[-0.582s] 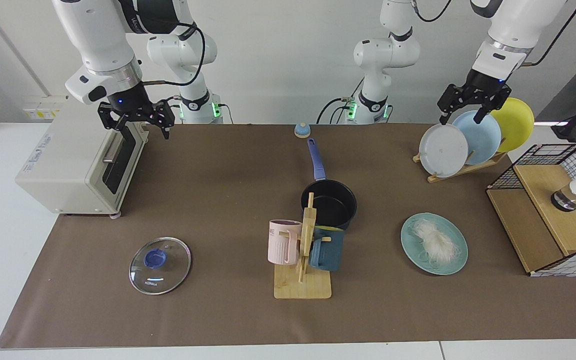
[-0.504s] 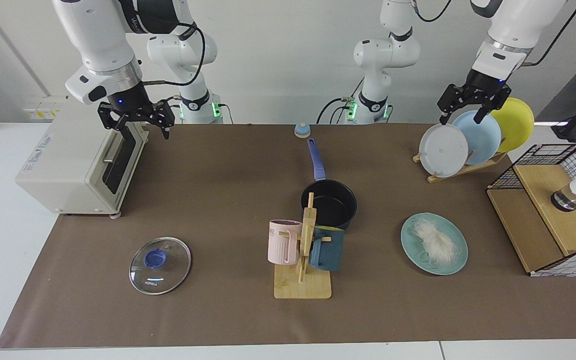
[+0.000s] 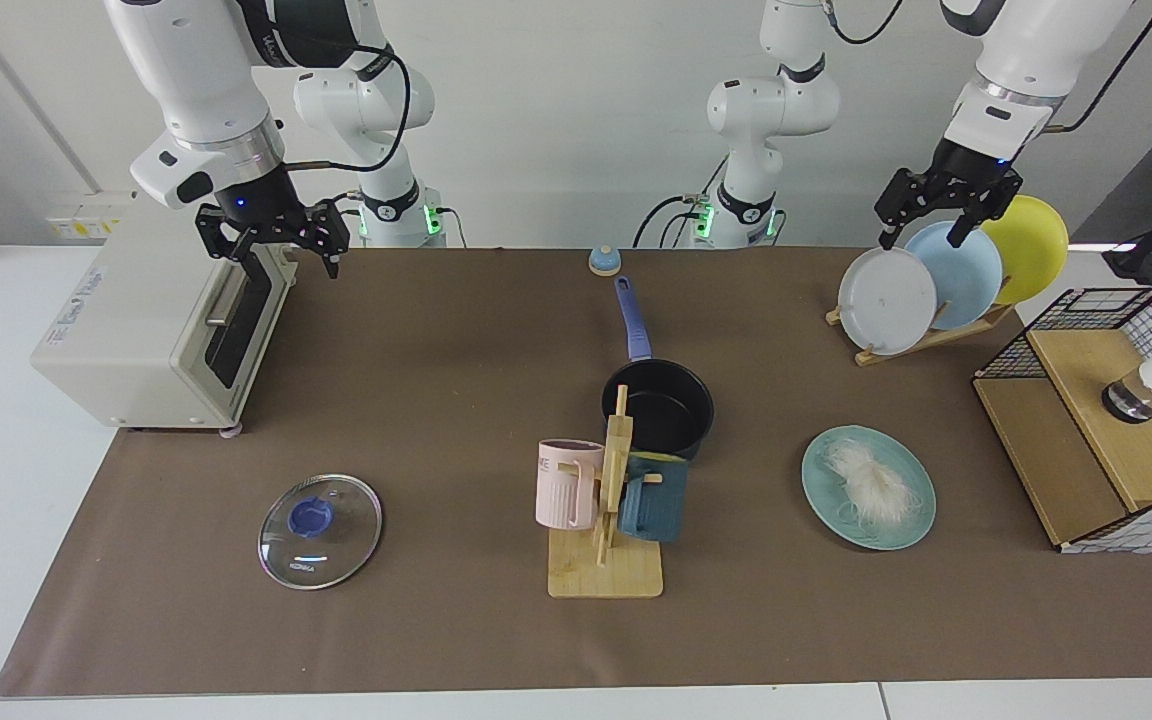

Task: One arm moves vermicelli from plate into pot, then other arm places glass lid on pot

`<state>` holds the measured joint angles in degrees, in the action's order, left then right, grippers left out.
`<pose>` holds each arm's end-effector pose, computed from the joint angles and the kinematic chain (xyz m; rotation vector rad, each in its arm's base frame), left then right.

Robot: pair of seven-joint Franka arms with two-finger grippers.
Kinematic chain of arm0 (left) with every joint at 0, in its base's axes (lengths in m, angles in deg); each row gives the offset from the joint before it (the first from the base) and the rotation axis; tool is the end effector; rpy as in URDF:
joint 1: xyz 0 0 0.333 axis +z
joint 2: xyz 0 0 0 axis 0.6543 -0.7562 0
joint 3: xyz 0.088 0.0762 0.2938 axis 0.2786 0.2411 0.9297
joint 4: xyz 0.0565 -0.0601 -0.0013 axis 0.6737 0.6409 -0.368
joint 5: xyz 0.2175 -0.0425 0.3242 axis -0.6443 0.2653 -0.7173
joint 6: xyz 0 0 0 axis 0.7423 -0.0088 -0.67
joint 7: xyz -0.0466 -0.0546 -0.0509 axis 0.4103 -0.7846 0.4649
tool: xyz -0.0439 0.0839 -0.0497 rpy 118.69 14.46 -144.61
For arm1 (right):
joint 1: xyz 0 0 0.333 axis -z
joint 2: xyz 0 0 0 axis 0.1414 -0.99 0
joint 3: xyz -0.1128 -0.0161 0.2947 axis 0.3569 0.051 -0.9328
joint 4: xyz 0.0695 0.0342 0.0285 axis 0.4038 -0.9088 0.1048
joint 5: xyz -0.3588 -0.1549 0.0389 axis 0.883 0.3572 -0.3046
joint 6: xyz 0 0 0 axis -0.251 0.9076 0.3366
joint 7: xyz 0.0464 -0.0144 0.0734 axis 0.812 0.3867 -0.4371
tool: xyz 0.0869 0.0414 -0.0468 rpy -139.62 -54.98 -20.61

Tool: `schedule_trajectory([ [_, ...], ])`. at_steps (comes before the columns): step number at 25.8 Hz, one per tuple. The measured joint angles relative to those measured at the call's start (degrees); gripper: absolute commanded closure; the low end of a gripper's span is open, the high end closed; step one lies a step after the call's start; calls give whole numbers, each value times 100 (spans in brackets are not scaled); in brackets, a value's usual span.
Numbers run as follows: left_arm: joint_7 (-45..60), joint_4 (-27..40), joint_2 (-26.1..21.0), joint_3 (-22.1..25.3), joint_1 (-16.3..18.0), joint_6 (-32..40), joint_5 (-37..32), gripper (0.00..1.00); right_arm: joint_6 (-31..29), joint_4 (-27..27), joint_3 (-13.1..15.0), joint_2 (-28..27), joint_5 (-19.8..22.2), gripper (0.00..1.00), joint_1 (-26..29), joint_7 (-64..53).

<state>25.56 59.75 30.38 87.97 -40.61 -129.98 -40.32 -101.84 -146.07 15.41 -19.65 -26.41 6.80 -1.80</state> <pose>0.5122 0.0037 0.6435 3.1051 0.0519 0.1129 0.5498 0.0263 0.6086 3.1301 0.0607 0.0096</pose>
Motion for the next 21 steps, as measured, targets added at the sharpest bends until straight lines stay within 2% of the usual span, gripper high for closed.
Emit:
schedule_trajectory([
  [11, 2, 14, -1, 2, 0, -15, 0, 0, 0, 0, 0, 0, 0, 0, 0, 0],
  [14, 36, 27, -36, 16, 7, -235, 0, 0, 0, 0, 0, 0, 0, 0, 0, 0],
  [21, 75, -72, -466, 70, 23, -793, 0, 0, 0, 0, 7, 0, 0, 0, 2, 0],
])
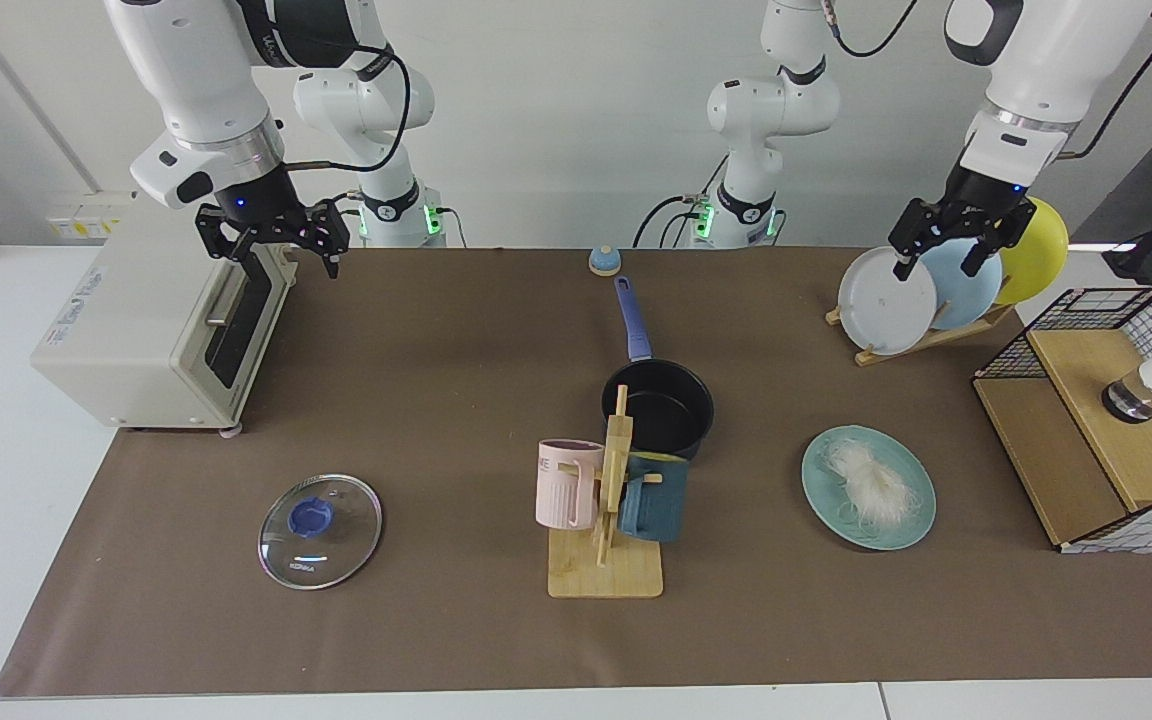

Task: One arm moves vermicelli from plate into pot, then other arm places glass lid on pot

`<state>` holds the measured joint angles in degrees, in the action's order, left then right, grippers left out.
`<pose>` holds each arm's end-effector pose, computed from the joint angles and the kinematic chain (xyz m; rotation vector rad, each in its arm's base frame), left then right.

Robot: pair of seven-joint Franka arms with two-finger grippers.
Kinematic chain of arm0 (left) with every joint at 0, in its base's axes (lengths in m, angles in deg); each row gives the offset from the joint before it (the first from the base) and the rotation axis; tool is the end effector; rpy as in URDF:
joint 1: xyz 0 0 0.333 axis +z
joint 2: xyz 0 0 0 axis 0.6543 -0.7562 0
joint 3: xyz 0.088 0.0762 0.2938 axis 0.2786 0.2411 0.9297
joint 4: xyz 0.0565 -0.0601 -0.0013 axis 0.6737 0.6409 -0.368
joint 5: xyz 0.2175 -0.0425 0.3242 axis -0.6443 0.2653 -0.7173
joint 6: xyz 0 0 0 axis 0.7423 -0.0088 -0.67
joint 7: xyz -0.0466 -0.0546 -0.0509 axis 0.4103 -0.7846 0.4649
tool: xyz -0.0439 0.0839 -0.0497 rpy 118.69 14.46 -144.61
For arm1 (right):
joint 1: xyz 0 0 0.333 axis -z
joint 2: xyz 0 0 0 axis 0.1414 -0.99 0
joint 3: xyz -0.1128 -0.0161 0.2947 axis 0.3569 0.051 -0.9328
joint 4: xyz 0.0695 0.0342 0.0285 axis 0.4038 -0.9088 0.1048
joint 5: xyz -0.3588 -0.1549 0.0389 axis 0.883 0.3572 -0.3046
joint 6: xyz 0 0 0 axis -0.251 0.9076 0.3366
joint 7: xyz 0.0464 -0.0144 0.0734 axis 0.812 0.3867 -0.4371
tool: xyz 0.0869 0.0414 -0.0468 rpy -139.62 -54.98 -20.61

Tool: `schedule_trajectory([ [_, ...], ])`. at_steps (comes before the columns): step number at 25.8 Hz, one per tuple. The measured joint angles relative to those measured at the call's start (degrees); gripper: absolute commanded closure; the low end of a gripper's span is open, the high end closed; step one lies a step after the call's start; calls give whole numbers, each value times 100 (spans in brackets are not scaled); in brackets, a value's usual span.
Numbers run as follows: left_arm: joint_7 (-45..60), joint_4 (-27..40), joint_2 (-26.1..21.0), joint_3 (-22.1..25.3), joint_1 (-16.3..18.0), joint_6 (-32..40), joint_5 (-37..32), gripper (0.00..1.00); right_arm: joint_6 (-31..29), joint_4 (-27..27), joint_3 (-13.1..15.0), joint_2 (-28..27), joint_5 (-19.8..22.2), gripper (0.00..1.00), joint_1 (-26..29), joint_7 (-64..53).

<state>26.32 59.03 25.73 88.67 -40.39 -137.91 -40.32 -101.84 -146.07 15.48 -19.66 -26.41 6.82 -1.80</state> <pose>0.5500 0.0135 0.6202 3.0980 0.1026 0.2213 0.5499 0.0254 0.6085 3.1302 0.0582 0.0093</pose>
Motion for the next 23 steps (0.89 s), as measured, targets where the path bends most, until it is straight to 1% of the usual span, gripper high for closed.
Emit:
schedule_trajectory([
  [2, 43, -116, -250, 5, 1, -87, 0, 0, -27, 2, 17, 0, 0, 0, 2, 0],
  [5, 258, -342, -754, 4, 2, -361, 3, 0, -119, 4, 43, -6, 0, 0, 3, 0],
  [8, 610, -431, -1270, -11, -1, -950, 4, 0, -155, 12, 59, -76, 5, 0, 26, 0],
  [10, 734, -424, -1573, -22, -4, -1360, 5, 0, -182, 113, 79, -237, 6, 0, 66, 0],
  [14, 780, -405, -2060, -26, -7, -1881, 4, 0, -265, 635, 98, -844, 7, 0, 168, -7],
  [19, 781, -404, -2673, -47, -20, -2333, -54, 0, -456, 1603, 119, -1923, 9, 0, 183, -8],
  [23, 794, -405, -3057, -107, -38, -2795, -73, 0, -758, 2245, 120, -2802, 27, 1, 180, -8],
])
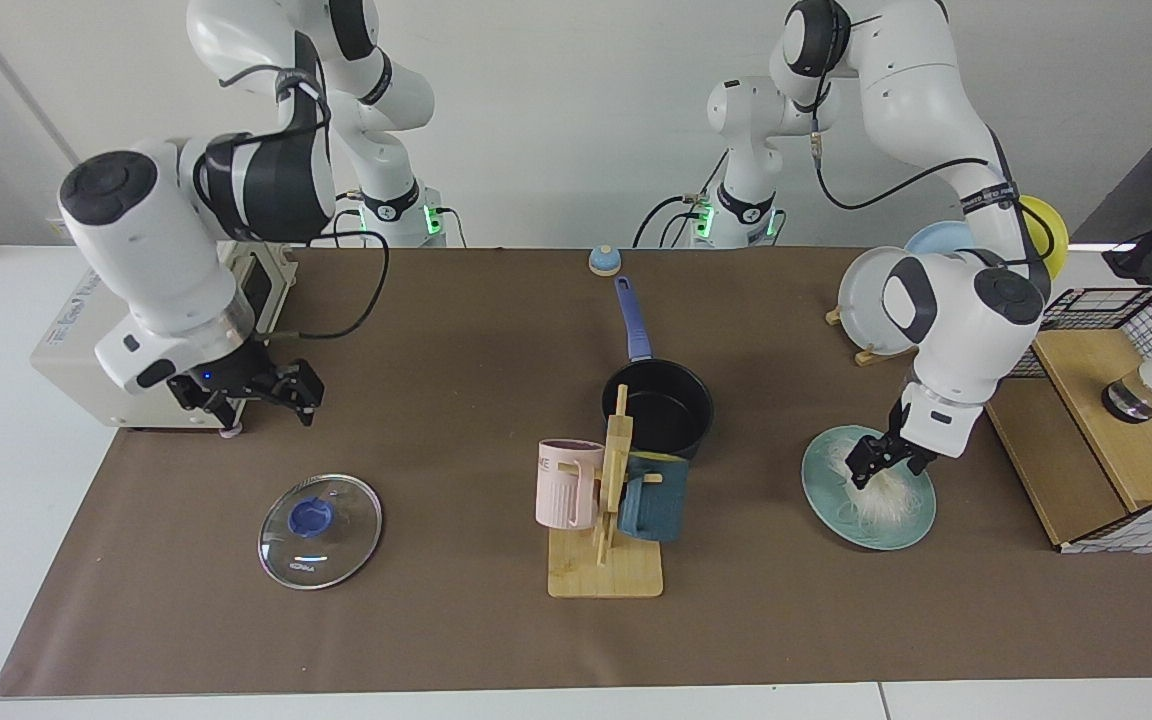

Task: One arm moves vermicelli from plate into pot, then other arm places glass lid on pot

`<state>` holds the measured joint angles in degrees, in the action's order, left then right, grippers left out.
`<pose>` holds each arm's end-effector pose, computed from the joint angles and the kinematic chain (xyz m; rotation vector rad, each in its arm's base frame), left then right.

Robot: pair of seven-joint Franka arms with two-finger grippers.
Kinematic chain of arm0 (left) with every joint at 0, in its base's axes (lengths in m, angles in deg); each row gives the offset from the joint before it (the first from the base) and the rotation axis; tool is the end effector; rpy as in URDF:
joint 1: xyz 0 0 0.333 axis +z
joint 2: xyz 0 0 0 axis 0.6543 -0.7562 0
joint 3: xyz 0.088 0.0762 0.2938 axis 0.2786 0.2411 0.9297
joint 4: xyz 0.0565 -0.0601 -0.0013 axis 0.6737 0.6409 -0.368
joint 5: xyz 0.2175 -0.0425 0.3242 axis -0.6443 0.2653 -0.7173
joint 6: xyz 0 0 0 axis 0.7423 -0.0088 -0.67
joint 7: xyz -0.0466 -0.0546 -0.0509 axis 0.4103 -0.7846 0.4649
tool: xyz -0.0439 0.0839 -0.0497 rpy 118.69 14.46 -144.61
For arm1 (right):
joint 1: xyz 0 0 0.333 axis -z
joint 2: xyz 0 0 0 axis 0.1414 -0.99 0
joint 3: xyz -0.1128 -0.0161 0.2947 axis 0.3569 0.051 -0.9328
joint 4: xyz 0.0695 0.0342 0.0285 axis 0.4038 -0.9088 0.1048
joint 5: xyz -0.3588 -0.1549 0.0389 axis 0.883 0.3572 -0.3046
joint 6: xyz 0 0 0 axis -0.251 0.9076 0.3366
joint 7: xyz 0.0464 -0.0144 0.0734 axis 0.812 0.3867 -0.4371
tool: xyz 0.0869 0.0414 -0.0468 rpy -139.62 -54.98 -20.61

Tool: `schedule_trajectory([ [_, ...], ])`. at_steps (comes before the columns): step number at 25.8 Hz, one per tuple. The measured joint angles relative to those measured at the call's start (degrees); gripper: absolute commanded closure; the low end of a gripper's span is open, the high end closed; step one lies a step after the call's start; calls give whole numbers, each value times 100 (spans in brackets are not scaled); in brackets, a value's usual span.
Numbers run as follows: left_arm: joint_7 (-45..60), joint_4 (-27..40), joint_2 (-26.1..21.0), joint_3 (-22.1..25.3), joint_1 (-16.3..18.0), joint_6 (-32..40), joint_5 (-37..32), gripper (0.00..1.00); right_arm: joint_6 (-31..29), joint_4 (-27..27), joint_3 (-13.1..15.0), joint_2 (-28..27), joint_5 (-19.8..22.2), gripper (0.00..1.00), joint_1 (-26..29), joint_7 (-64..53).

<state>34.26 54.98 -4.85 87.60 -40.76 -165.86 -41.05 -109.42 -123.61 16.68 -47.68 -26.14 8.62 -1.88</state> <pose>0.6931 0.0020 0.3681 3.0882 0.2885 0.2573 0.6992 -0.0051 0.5017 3.1279 -0.0192 0.0640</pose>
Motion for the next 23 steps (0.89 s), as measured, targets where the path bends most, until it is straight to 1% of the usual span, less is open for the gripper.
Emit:
schedule_trajectory([
  [4, 187, 46, -117, -8, -6, -234, -4, 0, -460, 294, -10, -690, 273, 1, -21, 0],
  [7, 207, 151, -177, -7, -6, -488, -10, 2, -834, 357, -19, -1058, 387, 1, -23, 0],
  [10, 181, 225, -233, -7, -6, -593, -20, 3, -1105, 370, -21, -1291, 413, 1, -26, 0],
  [15, 131, 332, -275, -8, -11, -660, -42, 4, -1447, 350, -21, -1519, 416, 1, -23, 0],
  [16, 128, 356, -277, -8, -15, -668, -47, 5, -1520, 329, -21, -1548, 414, 1, -23, 0],
  [17, 126, 382, -278, -8, -19, -672, -58, 8, -1612, 298, -24, -1576, 411, 1, -24, 0],
  [19, 124, 419, -280, -7, -29, -674, -117, 22, -1785, 233, -35, -1613, 409, 1, -29, 0],
  [20, 124, 427, -280, -7, -32, -674, -156, 32, -1843, 194, -43, -1624, 409, 1, -31, 0],
  [22, 124, 422, -277, -5, -34, -674, -217, 57, -1928, 93, -56, -1630, 408, 1, -32, 0],
  [23, 125, 415, -274, -3, -33, -671, -223, 80, -1965, 46, -58, -1630, 408, 1, -32, 1],
])
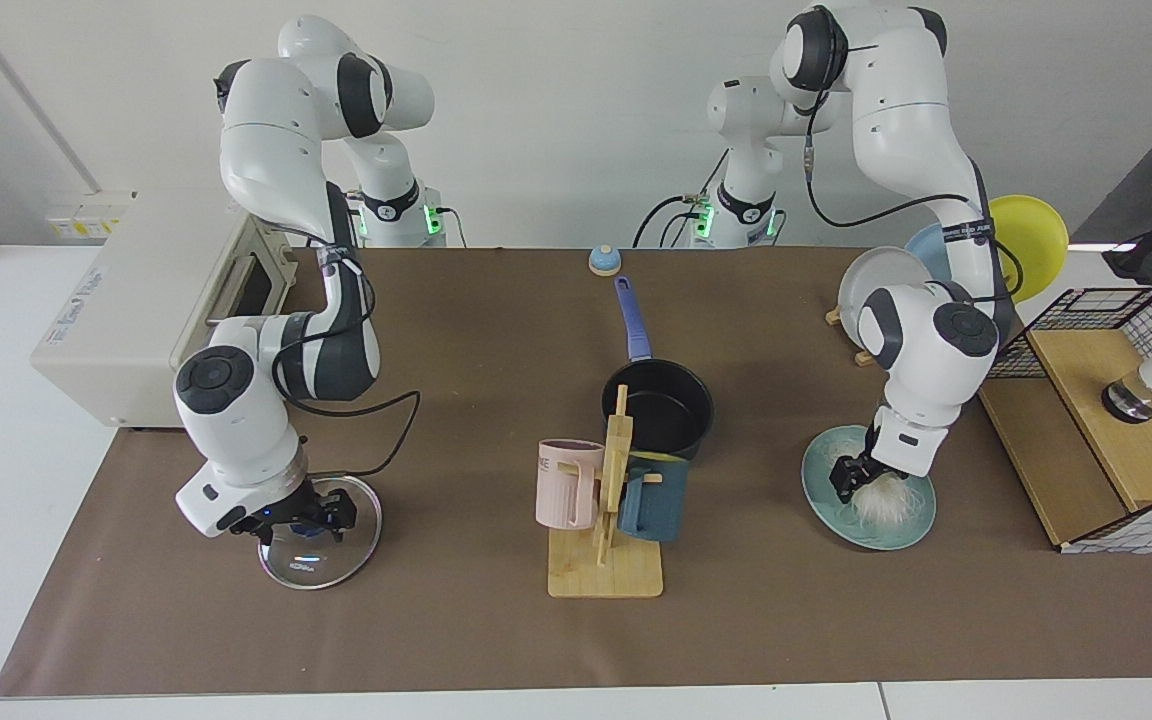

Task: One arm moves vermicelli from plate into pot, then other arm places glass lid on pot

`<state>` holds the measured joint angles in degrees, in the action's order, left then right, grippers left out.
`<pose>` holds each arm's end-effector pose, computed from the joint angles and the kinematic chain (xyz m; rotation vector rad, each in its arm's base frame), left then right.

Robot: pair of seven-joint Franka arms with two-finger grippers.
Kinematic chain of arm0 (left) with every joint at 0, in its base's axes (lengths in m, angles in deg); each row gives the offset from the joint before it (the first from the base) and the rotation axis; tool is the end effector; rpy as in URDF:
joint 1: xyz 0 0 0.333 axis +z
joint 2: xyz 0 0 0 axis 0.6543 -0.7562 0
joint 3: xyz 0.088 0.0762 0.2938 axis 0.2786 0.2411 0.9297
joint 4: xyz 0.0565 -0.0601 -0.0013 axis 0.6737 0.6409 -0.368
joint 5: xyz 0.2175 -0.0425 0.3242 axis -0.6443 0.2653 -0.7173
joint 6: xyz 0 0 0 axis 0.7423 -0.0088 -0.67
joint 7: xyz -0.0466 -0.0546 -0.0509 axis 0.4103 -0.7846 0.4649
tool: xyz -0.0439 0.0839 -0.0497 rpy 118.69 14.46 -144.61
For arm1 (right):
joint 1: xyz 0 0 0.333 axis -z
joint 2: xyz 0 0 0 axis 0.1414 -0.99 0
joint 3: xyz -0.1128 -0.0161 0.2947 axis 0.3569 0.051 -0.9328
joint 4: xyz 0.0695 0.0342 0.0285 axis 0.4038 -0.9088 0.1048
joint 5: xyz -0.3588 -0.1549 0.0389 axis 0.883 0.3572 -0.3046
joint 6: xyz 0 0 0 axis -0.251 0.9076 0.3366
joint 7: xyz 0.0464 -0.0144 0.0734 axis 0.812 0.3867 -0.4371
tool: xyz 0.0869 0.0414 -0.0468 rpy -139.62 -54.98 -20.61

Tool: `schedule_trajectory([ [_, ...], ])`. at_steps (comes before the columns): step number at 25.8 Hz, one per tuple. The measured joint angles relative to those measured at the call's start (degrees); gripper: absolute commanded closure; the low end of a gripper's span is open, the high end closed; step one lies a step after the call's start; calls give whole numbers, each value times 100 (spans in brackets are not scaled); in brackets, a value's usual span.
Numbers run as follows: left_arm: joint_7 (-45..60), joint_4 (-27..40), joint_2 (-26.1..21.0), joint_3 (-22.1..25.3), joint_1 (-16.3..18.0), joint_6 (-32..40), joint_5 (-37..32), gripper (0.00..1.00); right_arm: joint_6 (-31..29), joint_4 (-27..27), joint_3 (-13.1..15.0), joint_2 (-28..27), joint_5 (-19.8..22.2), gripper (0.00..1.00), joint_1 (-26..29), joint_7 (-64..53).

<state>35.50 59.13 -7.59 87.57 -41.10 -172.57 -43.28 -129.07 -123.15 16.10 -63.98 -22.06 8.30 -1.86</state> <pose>0.6872 -0.0017 0.3132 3.1176 0.2774 0.2587 0.7586 0.0015 0.3300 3.0703 0.0558 0.1662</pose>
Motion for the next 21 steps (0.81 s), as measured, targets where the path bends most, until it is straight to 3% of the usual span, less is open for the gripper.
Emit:
schedule_trajectory([
  [1, 0, -13, 4, 3, 0, 23, -2, 100, -39, -48, -1, 1, 0, 1, 0, 0],
  [11, -1, -748, 135, -86, -20, 1458, -8, 100, -158, -287, -1, 20, 0, 0, 9, 2],
  [21, 332, -891, 1124, -598, -53, 2820, 35, 100, -151, -332, -23, 109, -3, 0, -2, 3],
])
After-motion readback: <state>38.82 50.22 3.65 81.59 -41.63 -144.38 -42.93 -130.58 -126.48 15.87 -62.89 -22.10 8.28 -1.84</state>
